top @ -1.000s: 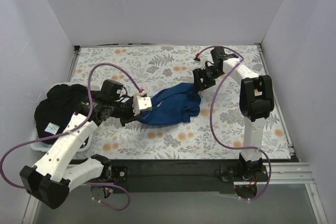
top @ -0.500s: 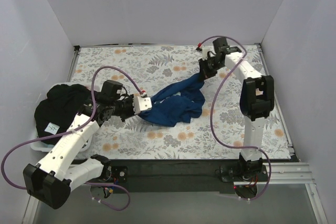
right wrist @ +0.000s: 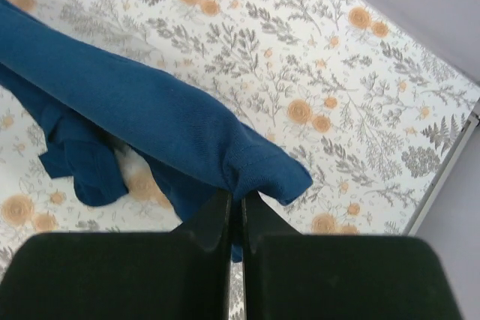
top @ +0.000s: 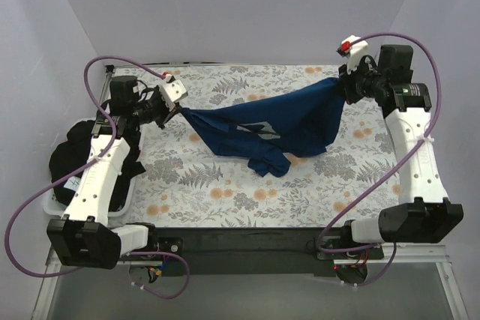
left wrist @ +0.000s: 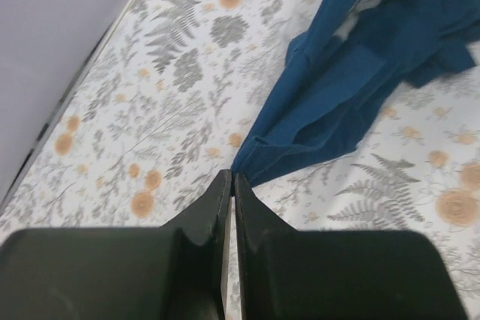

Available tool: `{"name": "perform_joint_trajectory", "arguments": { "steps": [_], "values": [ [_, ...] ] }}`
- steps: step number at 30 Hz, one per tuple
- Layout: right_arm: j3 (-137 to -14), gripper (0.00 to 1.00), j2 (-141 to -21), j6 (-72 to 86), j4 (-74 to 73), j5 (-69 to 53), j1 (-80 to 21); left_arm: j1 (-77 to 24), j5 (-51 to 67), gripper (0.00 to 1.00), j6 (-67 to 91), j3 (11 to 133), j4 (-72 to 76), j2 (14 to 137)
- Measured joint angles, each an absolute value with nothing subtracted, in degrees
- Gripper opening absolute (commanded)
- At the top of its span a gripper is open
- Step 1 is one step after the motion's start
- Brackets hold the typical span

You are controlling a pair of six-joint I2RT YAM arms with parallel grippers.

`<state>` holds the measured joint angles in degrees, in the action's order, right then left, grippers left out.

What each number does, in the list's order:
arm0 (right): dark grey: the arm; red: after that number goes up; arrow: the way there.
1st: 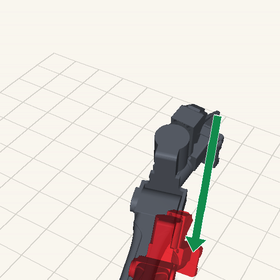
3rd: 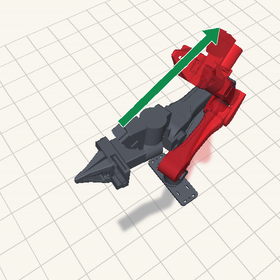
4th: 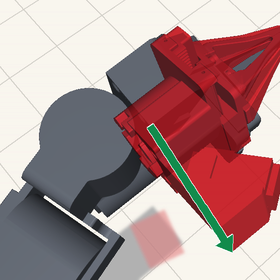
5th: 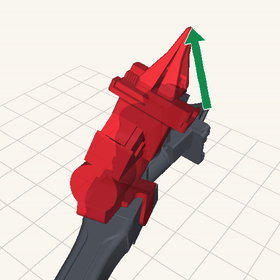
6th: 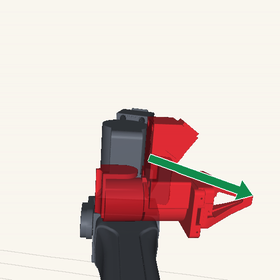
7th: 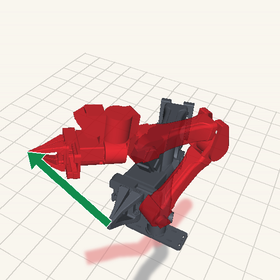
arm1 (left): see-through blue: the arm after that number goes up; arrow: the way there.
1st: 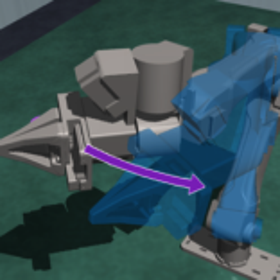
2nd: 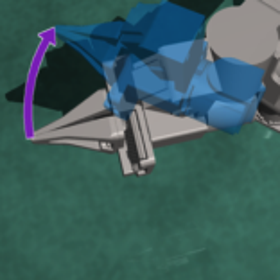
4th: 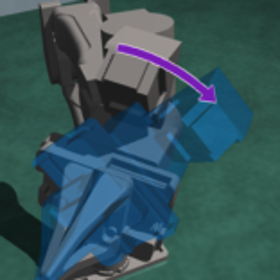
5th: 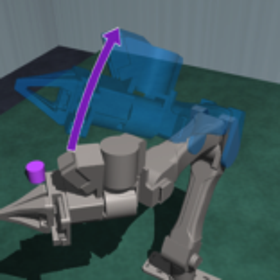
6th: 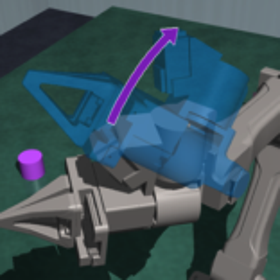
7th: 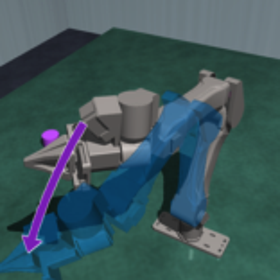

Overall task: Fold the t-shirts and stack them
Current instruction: Flatten the tshirt out

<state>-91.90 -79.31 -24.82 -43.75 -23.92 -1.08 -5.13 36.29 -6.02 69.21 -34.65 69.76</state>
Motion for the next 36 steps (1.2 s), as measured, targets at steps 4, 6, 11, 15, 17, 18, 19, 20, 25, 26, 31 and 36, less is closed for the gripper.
{"name": "perform_joint_trajectory", "arguments": {
  "steps": [4,6,11,15,17,18,19,20,25,26,31,36],
  "values": [
    [-86.2,0.01,-75.2,-28.2,-45.4,-23.0,-1.1,-5.0,43.0,0.00,-3.2,69.4,-36.9,69.3],
    [-84.0,0.01,-74.0,-29.4,-46.2,-22.6,-1.1,-5.1,45.3,0.00,-1.3,69.1,-37.0,68.2],
    [-79.7,0.01,-68.6,-31.6,-47.3,-22.3,-1.0,-5.0,50.7,0.00,2.9,68.9,-37.0,64.1],
    [-73.4,0.01,-63.6,-33.7,-46.6,-22.3,-0.9,-5.0,55.7,0.00,0.2,68.6,-40.9,63.9],
    [-68.4,0.01,-62.2,-35.5,-46.2,-22.0,-0.9,-5.0,56.4,0.00,-3.3,67.5,-44.2,65.0],
    [-65.4,0.01,-61.6,-36.6,-46.3,-21.7,-0.9,-5.0,56.5,0.00,-5.6,66.9,-45.8,65.5],
    [-62.4,0.01,-61.1,-37.8,-46.5,-21.3,-0.9,-5.0,56.5,0.00,-8.9,66.0,-48.2,66.1],
    [-59.5,0.01,-60.6,-39.1,-46.8,-20.7,-0.9,-5.0,56.5,0.00,-12.3,64.9,-51.2,66.7],
    [-49.7,0.01,-55.6,-44.9,-48.3,-16.7,-0.9,-5.0,56.1,0.00,-29.8,58.4,-63.5,65.2],
    [-49.2,0.01,-54.8,-45.7,-48.7,-16.1,-0.9,-5.1,55.9,0.00,-32.9,57.4,-65.3,64.0],
    [-51.4,0.01,-55.9,-46.7,-49.1,-14.8,-0.9,-6.6,55.6,0.04,-45.3,56.9,-71.4,59.3],
    [-55.8,0.01,-59.5,-47.4,-48.0,-15.7,-0.8,-14.5,53.6,0.03,-53.4,56.3,-73.6,60.3]
  ]
}}
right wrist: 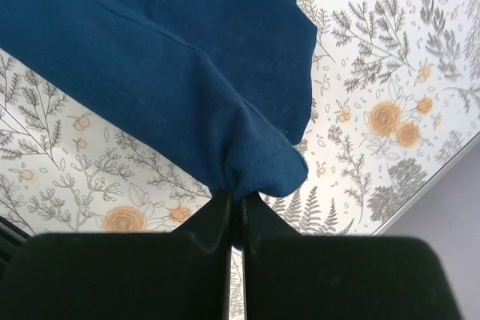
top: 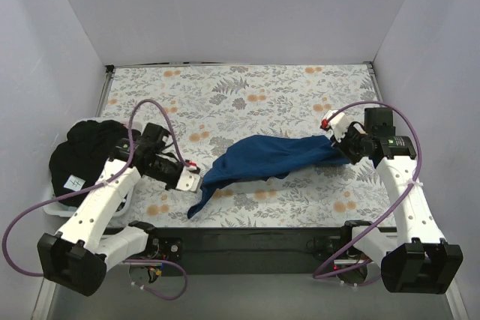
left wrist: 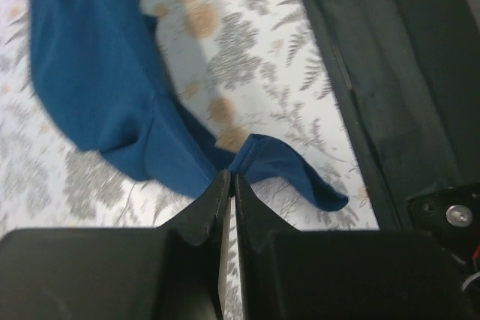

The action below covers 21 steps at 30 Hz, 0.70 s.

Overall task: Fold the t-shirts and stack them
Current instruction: Flatten the tshirt out

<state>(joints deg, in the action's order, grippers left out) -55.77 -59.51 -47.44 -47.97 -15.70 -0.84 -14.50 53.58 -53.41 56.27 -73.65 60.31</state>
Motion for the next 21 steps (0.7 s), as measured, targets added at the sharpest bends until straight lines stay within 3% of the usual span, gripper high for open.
{"name": "perform_joint_trajectory", "arguments": {
  "steps": [3,6,8,9,11,15,18,21],
  "values": [
    [-53.7,0.01,-57.6,-50.9,-48.2,-16.0,-0.8,-22.5,51.2,0.08,-54.3,52.7,-72.9,59.9],
    [-47.2,0.01,-53.3,-54.9,-48.8,-15.1,-0.9,-25.1,49.7,0.27,-53.1,49.2,-71.8,59.3],
    [-43.2,0.17,-51.3,-56.7,-50.9,-14.3,-0.9,-25.3,49.1,0.32,-50.0,47.9,-70.5,59.3],
    [-41.8,0.25,-51.0,-57.4,-51.7,-14.0,-0.9,-25.3,49.0,0.42,-47.4,47.7,-69.6,59.3],
    [-40.4,0.51,-51.4,-58.2,-53.6,-12.9,-0.9,-25.3,49.3,0.43,-41.7,47.7,-67.6,59.0],
    [-40.7,0.68,-52.6,-58.7,-55.7,-11.7,-0.8,-25.3,48.8,0.43,-29.2,47.7,-62.8,58.0],
    [-44.0,0.70,-55.2,-57.6,-57.6,-13.1,-0.8,-25.4,46.9,0.45,-16.1,47.8,-56.1,58.7],
    [-49.1,0.62,-60.1,-55.8,-57.5,-15.7,-0.8,-25.4,43.7,0.45,-3.2,49.3,-50.2,64.8]
  ]
}}
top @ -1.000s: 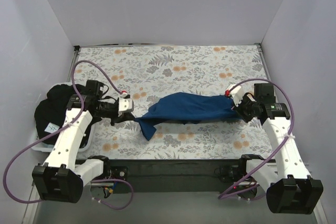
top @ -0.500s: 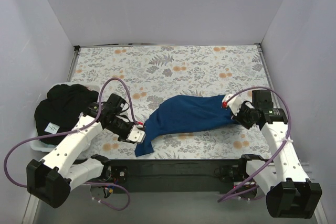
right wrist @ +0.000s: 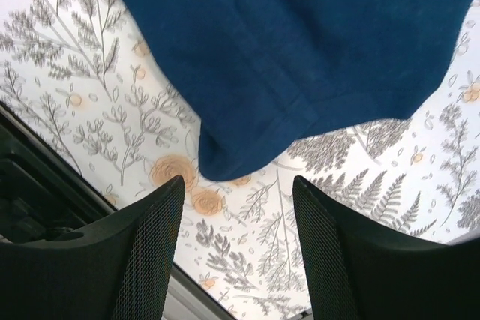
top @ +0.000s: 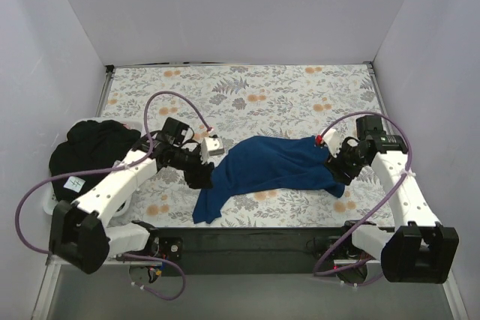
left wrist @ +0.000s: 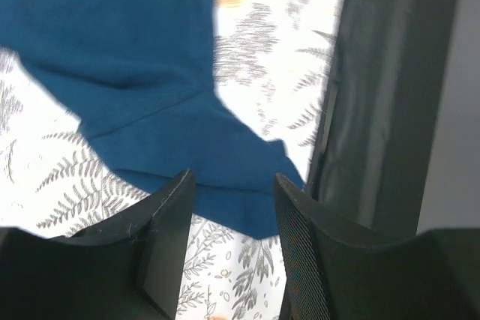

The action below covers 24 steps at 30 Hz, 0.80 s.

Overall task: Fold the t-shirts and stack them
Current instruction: Flatten the tshirt out

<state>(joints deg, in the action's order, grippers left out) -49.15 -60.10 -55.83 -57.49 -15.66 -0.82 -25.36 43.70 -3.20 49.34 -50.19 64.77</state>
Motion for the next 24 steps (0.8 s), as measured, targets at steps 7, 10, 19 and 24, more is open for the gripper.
{"name": "perform_joint_trajectory", "arguments": {
  "steps": [7,10,19,24],
  "values": [
    [-52.2,0.54,-73.9,-48.7,-53.3,-16.8,-0.8,-25.4,34.1,0.45,16.5,52.1,-39.9,81.5],
    [-53.6,0.46,-80.2,-45.4,-50.9,-16.4,-0.8,-25.4,30.7,0.41,21.2,53.6,-37.6,85.7],
    [-60.6,0.38,-95.5,-38.7,-43.0,-13.1,-0.8,-25.2,22.1,0.10,27.6,57.5,-33.4,97.4],
    [-69.9,0.37,-105.3,-35.8,-40.4,-12.1,-0.8,-23.6,19.5,0.02,27.9,65.5,-33.8,104.9]
  ]
}}
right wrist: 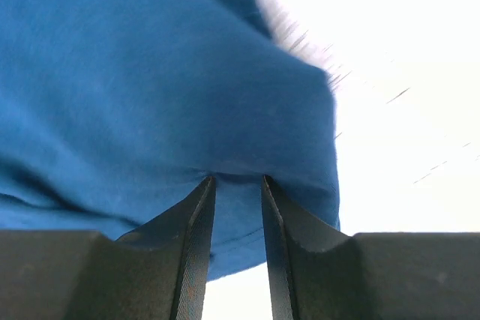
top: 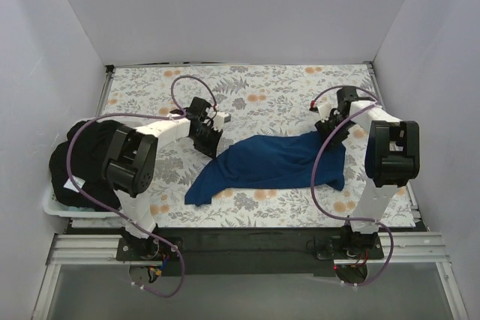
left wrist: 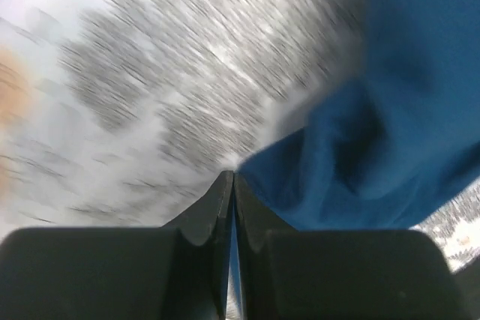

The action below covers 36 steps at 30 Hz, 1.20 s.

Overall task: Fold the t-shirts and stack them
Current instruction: Flatten the tshirt out

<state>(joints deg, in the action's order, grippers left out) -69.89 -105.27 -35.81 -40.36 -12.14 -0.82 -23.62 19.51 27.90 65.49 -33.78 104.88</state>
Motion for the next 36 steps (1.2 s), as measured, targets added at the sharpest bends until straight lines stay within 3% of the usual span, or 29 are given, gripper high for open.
{"name": "perform_joint_trajectory", "arguments": {
  "steps": [3,4,11,20,36],
  "values": [
    [-76.6,0.37,-110.3,-34.2,-40.2,-11.8,-0.8,-21.7,18.3,0.06,27.5,72.5,-33.7,109.8],
    [-78.4,0.37,-111.3,-33.9,-40.2,-11.7,-0.8,-20.9,18.2,0.15,27.4,75.0,-33.6,111.4],
    [-86.7,0.42,-109.5,-34.3,-40.6,-11.6,-0.8,-17.9,21.2,0.43,26.6,81.4,-36.4,108.7],
    [-75.5,0.34,-88.6,-43.9,-48.3,-12.4,-0.9,-18.0,27.3,0.48,26.4,76.3,-43.9,89.4],
    [-72.7,0.40,-103.6,-48.5,-52.8,-10.0,-2.2,-18.0,32.5,0.54,26.2,73.5,-50.5,87.9]
  ]
}}
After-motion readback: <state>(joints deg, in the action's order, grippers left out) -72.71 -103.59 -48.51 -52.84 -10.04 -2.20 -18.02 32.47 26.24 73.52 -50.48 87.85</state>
